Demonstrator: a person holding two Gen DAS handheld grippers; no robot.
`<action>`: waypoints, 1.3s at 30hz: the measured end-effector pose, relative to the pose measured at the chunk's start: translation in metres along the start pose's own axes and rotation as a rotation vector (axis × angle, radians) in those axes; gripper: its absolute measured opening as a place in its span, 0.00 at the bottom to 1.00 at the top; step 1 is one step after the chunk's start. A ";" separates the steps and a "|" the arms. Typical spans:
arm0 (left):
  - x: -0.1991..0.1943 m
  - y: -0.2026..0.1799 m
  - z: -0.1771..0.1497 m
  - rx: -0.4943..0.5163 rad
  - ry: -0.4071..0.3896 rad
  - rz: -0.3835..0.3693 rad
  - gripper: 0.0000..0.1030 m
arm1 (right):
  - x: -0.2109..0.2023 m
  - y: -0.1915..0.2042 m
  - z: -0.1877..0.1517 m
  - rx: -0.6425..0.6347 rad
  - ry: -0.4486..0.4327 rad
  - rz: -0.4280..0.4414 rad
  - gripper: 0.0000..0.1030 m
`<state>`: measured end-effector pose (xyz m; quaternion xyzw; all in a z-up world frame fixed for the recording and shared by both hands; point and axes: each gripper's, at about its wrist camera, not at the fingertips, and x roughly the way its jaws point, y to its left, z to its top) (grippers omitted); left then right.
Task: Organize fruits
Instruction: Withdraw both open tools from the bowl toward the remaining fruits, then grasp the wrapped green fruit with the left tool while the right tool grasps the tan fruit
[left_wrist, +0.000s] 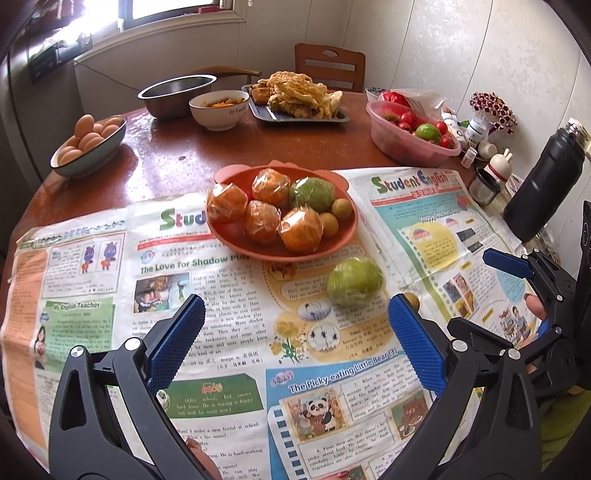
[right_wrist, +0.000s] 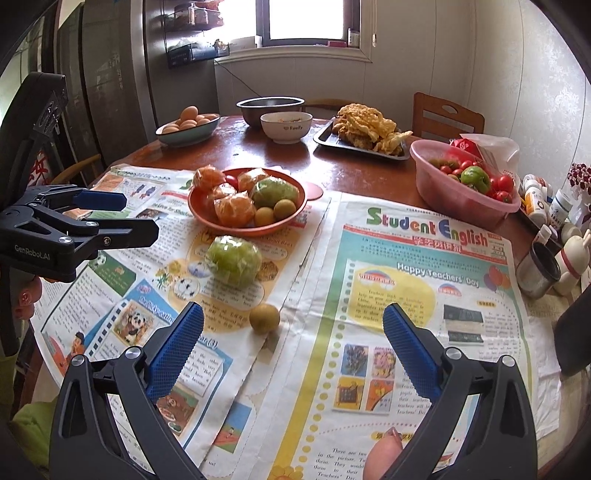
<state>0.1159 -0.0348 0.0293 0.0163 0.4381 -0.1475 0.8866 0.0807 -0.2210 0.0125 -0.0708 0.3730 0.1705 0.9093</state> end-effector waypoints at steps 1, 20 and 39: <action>0.001 0.000 -0.002 -0.001 0.003 0.000 0.91 | 0.001 0.001 -0.002 -0.002 0.002 -0.001 0.95; 0.022 -0.002 -0.015 0.018 0.055 -0.014 0.91 | 0.030 0.005 -0.022 -0.031 0.056 -0.020 0.94; 0.061 -0.024 0.008 0.049 0.113 -0.105 0.83 | 0.055 0.008 -0.011 -0.045 0.085 0.085 0.26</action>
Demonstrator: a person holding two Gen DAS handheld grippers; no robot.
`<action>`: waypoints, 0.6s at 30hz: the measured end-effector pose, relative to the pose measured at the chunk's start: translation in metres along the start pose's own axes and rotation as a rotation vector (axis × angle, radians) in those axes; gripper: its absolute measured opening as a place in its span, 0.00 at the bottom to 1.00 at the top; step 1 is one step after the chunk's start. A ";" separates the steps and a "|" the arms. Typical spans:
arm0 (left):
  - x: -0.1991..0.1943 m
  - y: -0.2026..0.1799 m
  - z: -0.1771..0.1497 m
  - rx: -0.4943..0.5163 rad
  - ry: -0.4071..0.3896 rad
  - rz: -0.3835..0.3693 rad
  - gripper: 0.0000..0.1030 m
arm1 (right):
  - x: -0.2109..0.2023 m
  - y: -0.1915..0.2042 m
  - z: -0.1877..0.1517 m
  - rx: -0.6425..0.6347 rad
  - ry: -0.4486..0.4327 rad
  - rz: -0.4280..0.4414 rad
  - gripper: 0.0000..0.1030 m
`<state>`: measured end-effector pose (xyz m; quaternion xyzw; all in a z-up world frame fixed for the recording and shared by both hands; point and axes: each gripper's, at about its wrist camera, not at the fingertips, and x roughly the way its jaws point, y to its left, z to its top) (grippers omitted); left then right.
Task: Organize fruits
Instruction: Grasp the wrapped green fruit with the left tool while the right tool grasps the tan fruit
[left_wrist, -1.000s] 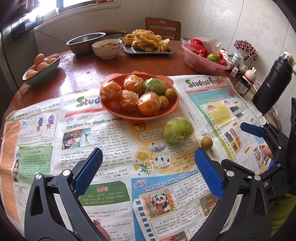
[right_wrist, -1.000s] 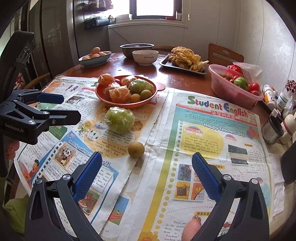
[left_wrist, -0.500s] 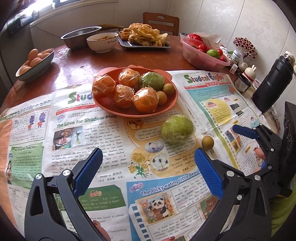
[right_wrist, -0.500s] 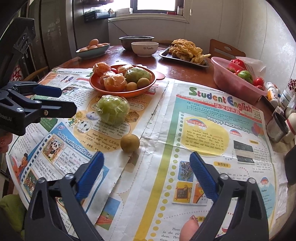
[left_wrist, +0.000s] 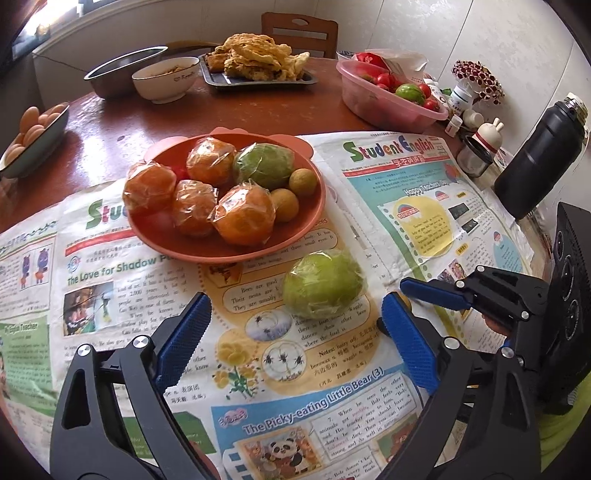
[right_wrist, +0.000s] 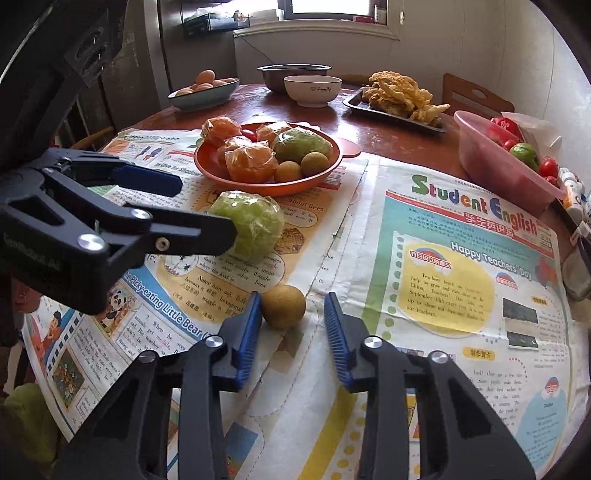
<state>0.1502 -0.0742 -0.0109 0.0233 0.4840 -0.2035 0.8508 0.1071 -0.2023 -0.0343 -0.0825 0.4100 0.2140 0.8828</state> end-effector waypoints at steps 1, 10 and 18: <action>0.002 -0.001 0.001 0.002 0.003 -0.004 0.80 | 0.000 -0.001 0.000 0.001 0.001 0.012 0.22; 0.024 -0.009 0.007 0.016 0.034 -0.015 0.64 | -0.005 -0.014 -0.003 0.023 -0.004 0.010 0.22; 0.033 -0.016 0.011 0.041 0.037 -0.011 0.45 | -0.010 -0.032 -0.005 0.064 -0.011 -0.002 0.22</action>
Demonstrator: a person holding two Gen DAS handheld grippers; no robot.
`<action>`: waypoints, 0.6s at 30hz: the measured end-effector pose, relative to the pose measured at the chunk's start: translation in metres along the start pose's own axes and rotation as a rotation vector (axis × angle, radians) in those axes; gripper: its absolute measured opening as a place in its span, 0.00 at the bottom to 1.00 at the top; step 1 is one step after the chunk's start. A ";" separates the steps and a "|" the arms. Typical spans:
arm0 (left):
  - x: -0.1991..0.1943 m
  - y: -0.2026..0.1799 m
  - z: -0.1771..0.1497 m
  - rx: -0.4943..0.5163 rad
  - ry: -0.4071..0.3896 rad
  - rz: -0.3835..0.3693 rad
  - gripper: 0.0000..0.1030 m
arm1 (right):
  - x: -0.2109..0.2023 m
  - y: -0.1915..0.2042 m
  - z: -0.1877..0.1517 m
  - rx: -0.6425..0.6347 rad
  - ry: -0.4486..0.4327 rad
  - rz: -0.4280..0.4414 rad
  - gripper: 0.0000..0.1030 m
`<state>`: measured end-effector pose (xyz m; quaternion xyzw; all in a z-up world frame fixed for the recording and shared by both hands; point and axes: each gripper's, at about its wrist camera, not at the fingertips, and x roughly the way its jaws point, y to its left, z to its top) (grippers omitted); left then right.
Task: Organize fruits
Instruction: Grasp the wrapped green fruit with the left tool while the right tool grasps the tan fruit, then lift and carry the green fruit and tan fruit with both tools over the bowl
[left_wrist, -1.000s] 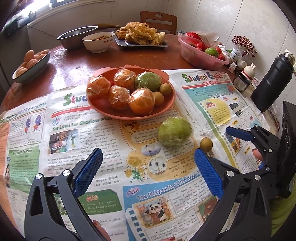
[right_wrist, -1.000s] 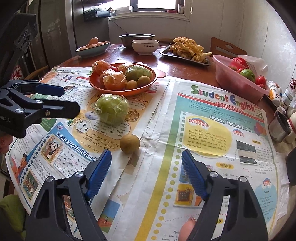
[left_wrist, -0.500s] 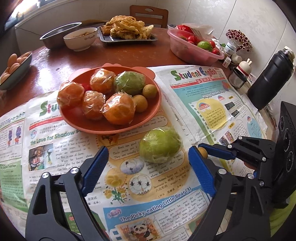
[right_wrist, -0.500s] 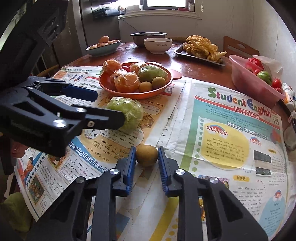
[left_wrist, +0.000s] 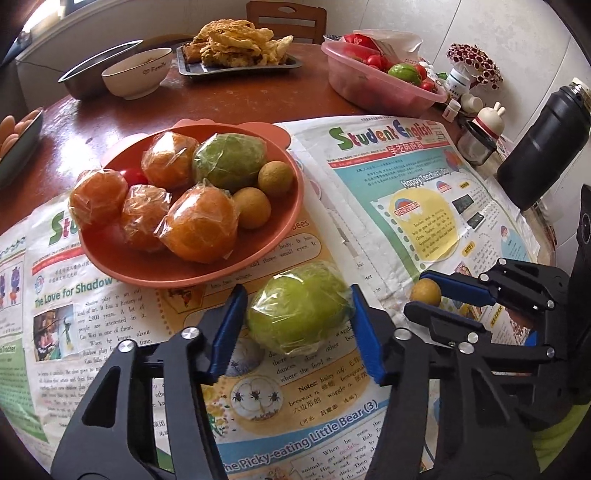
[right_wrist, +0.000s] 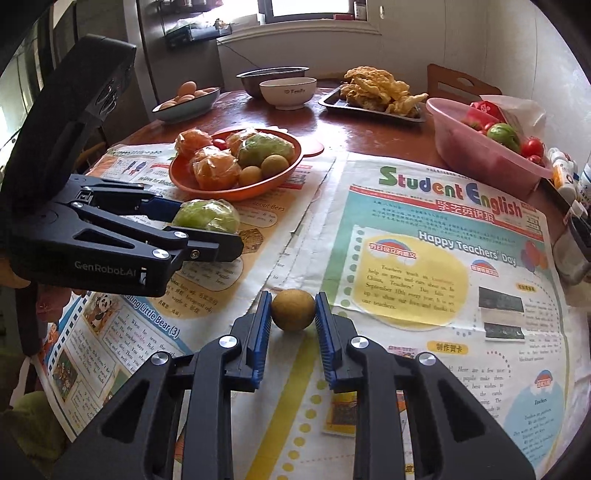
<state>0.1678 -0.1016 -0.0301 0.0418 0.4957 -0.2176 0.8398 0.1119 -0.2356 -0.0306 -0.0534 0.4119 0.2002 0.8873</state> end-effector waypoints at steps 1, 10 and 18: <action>0.000 -0.002 0.000 0.010 -0.001 0.008 0.43 | 0.000 -0.001 0.000 0.003 -0.002 -0.001 0.22; -0.013 0.005 -0.010 0.003 -0.017 0.005 0.41 | -0.002 0.000 0.004 0.008 -0.013 -0.001 0.22; -0.040 0.024 -0.013 -0.039 -0.058 0.029 0.41 | -0.008 0.007 0.019 -0.008 -0.042 0.008 0.22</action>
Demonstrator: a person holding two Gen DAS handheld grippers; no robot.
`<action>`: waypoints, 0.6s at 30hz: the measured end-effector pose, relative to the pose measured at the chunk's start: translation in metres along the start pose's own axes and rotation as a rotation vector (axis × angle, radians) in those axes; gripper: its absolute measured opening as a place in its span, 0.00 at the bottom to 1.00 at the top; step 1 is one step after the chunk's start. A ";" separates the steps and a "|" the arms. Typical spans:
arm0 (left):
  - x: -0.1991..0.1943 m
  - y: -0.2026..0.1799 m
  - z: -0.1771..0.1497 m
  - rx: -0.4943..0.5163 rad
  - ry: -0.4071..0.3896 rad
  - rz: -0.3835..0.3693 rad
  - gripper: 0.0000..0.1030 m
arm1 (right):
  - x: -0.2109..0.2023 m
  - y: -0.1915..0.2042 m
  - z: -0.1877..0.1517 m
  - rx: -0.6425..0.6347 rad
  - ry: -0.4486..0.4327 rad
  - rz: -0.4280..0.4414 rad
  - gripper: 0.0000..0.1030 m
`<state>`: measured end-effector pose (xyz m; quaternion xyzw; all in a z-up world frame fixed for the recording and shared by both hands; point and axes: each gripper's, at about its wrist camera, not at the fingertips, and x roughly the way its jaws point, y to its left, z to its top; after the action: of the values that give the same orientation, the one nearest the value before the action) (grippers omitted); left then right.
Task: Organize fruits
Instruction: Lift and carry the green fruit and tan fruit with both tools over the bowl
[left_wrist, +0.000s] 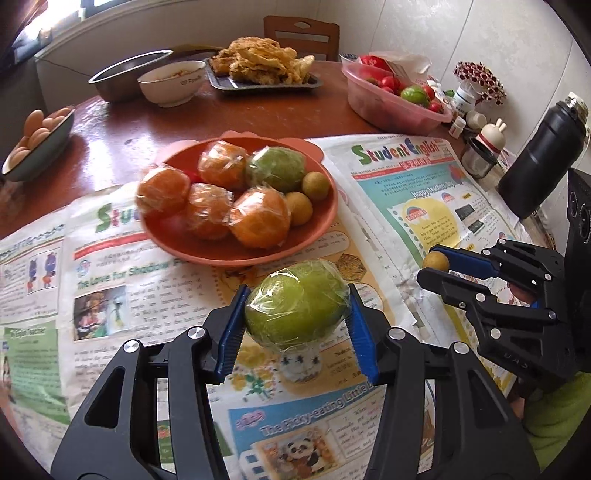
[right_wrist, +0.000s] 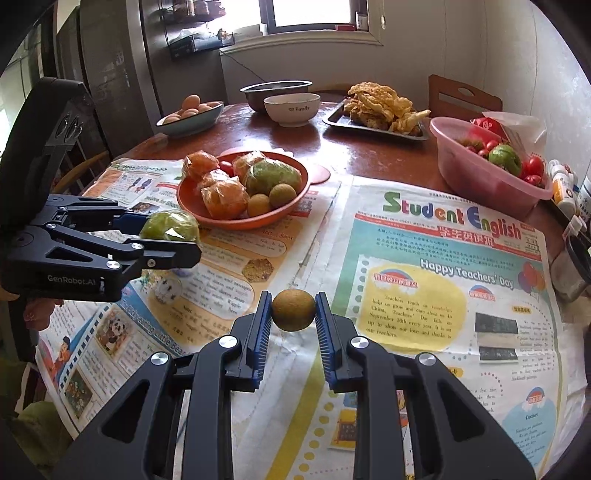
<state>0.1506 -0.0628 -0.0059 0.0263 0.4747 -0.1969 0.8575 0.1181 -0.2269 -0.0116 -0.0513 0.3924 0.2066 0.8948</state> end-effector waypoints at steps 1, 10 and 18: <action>-0.005 0.003 0.001 -0.005 -0.010 0.000 0.41 | -0.001 0.001 0.002 -0.002 -0.003 0.001 0.22; -0.031 0.018 0.006 -0.026 -0.056 0.021 0.41 | -0.005 0.013 0.019 -0.026 -0.027 0.015 0.22; -0.036 0.032 0.008 -0.047 -0.068 0.039 0.41 | -0.006 0.020 0.031 -0.044 -0.040 0.016 0.22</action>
<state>0.1515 -0.0239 0.0234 0.0085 0.4491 -0.1697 0.8772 0.1269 -0.2032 0.0156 -0.0637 0.3701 0.2235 0.8994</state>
